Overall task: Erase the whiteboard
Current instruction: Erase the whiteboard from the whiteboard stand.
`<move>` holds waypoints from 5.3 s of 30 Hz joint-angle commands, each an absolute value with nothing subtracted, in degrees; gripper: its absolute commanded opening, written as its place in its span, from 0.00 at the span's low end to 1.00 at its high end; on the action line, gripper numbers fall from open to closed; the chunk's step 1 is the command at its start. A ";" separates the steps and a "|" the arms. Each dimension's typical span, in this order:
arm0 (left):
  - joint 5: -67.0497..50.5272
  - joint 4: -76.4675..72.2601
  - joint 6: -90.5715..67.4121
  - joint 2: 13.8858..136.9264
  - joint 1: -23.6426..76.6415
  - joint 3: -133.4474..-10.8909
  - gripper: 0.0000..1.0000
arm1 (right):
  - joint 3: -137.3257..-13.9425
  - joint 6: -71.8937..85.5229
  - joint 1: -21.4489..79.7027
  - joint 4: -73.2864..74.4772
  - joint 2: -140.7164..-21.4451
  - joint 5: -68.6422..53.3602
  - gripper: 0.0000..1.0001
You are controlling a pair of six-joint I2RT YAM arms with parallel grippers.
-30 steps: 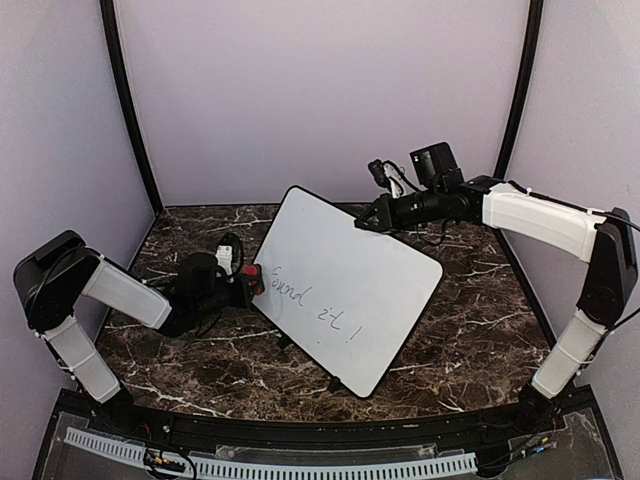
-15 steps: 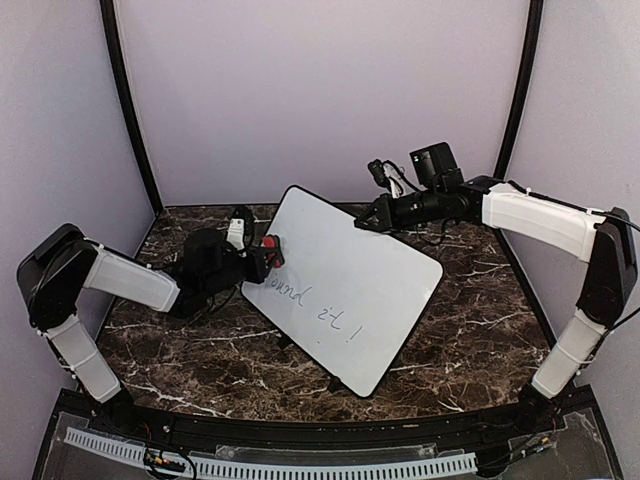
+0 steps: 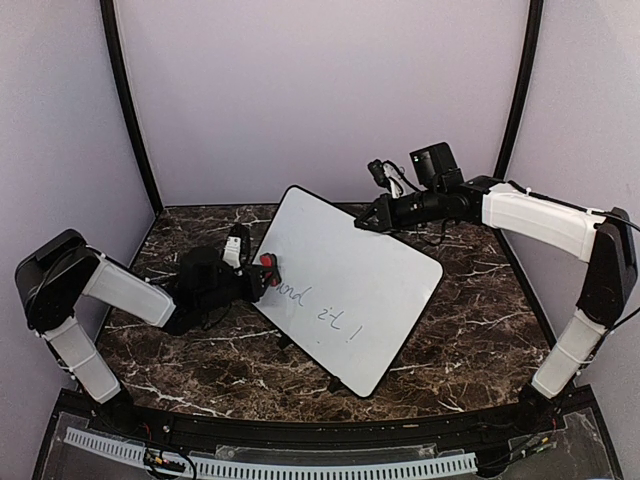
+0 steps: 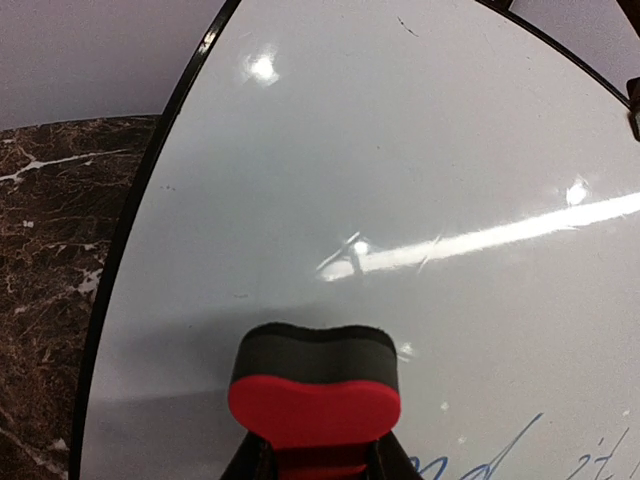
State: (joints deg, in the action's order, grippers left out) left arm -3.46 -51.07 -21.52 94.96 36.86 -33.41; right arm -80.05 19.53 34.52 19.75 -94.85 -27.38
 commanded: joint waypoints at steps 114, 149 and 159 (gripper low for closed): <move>15.36 -43.38 -31.30 93.59 40.65 -26.15 0.00 | -77.70 14.69 37.12 22.34 -99.57 -31.99 0.00; 3.71 -54.46 -21.26 96.96 45.50 -29.99 0.00 | -79.12 14.41 37.09 23.29 -100.39 -31.99 0.00; 3.05 -50.43 -20.03 97.10 43.19 -37.11 0.00 | -78.27 14.64 37.09 22.38 -100.31 -32.34 0.00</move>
State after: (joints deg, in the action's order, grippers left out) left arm 4.38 -54.87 -21.17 95.83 43.59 -34.30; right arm -80.99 20.21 34.22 18.85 -96.55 -28.95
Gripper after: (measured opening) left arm 0.239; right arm 0.040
